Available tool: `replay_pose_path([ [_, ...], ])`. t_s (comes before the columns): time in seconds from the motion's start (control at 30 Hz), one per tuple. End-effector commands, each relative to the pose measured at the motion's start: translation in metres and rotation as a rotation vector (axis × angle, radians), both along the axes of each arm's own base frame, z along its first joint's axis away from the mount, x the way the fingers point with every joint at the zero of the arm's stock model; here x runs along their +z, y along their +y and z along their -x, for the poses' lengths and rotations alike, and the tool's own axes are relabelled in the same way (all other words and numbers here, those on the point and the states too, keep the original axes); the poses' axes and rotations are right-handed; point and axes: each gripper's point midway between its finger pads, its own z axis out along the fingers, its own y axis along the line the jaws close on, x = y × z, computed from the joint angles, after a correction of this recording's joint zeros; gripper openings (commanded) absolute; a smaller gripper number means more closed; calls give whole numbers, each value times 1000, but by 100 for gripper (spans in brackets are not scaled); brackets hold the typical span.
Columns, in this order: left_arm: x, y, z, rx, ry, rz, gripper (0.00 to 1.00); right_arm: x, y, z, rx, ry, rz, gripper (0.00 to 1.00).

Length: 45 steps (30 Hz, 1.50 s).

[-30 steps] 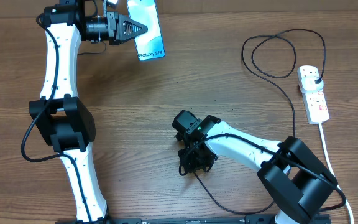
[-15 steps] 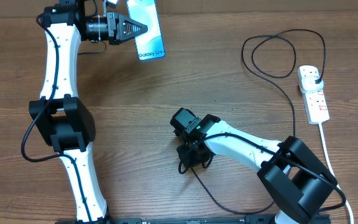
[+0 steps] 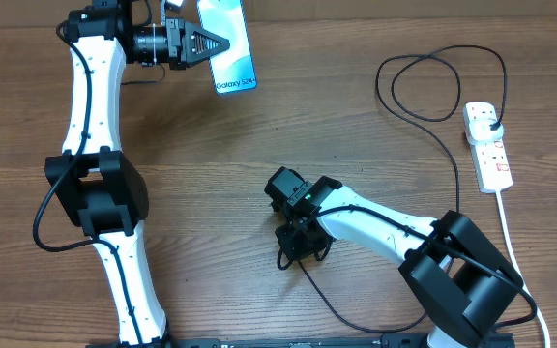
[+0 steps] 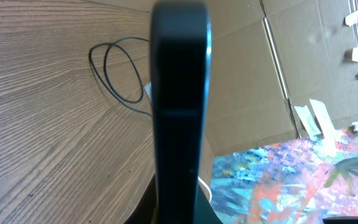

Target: Plug charger to phone and switch on socket

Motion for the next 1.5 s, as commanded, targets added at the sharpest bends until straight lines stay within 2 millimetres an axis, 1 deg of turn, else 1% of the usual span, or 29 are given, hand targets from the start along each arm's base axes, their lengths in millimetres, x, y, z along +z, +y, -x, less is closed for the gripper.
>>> replay_pose_path([
  [0.0, 29, 1, 7, -5, -50, 26, 4, -37, -43, 14, 2, 45, 193, 20],
  [0.37, 29, 1, 7, -5, -53, 26, 4, -34, -40, 27, 24, 110, 166, 20],
  [0.57, 29, 1, 7, -5, -53, 26, 4, -35, -36, 22, 20, 88, 149, 19],
  [0.73, 29, 1, 7, -5, -53, 26, 4, -35, -36, 21, 20, 86, 147, 13],
  [0.8, 29, 1, 7, -5, -53, 26, 4, -35, -36, 21, 20, 86, 147, 8],
  [0.83, 29, 1, 7, -5, -53, 26, 4, -35, -36, 21, 20, 86, 147, 4],
  [1.1, 30, 1, 7, -5, -53, 27, 4, -33, -31, 22, 18, 99, 129, 4],
  [1.23, 32, 0, 8, -12, -54, 41, 4, -27, -22, 16, 4, 107, 85, 4],
  [1.3, 38, -1, 10, -28, -63, 75, 4, -23, -18, 10, -7, 104, 66, 4],
  [1.37, 49, -2, 14, -58, -97, 134, 4, -15, -11, 2, -25, 104, 27, 4],
  [1.43, 58, -3, 18, -83, -130, 184, 4, -2, 1, -7, -44, 115, -62, 4],
  [1.47, 58, -2, 17, -82, -129, 182, 4, 5, 8, -11, -47, 117, -112, 4],
])
